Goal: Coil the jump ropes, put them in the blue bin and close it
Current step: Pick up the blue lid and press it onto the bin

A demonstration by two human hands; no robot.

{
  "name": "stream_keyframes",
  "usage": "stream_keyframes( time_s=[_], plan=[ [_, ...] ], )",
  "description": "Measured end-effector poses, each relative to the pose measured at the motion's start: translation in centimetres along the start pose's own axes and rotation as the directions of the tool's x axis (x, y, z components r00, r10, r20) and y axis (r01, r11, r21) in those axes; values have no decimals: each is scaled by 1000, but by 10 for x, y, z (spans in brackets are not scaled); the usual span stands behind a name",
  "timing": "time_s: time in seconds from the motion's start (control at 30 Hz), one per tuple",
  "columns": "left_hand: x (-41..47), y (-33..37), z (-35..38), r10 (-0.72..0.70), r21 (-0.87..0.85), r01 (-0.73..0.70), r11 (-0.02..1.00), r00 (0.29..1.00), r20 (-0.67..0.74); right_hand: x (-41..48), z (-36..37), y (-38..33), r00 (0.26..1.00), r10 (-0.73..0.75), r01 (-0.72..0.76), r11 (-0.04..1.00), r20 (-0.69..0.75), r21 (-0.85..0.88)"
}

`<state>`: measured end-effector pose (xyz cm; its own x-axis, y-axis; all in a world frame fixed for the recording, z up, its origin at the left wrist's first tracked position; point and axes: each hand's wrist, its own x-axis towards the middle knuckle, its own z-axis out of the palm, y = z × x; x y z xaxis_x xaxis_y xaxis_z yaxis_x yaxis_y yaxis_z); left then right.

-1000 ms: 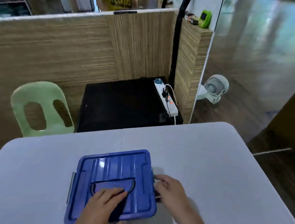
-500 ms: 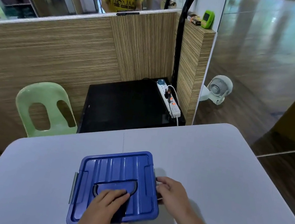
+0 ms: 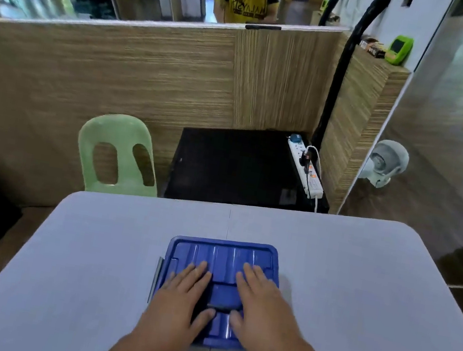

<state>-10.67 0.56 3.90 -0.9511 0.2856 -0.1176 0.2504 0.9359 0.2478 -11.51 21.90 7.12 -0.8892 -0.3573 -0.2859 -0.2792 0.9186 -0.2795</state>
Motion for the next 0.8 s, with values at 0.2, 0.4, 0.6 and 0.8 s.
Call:
stream_keyframes(
  time_s=[0.2, 0.4, 0.6, 0.8],
  plan=[
    [-1, 0, -3, 10, -24, -10, 1000, 1000, 14, 2, 11, 0, 1000, 9, -9, 1000, -18, -11],
    [-4, -17, -22, -46, -232, 9, 973, 987, -153, 8, 1, -14, 996, 30, -26, 998, -78, 54],
    [-4, -71, -27, -526, -680, 322, 658, 843, -110, 30, -7, -55, 992, -104, 106, 994, -72, 22],
    [-4, -84, -24, -448, -893, 427, -143, 776, 443, 52, -3, -81, 982, -188, 188, 982, 9, -19]
  ],
)
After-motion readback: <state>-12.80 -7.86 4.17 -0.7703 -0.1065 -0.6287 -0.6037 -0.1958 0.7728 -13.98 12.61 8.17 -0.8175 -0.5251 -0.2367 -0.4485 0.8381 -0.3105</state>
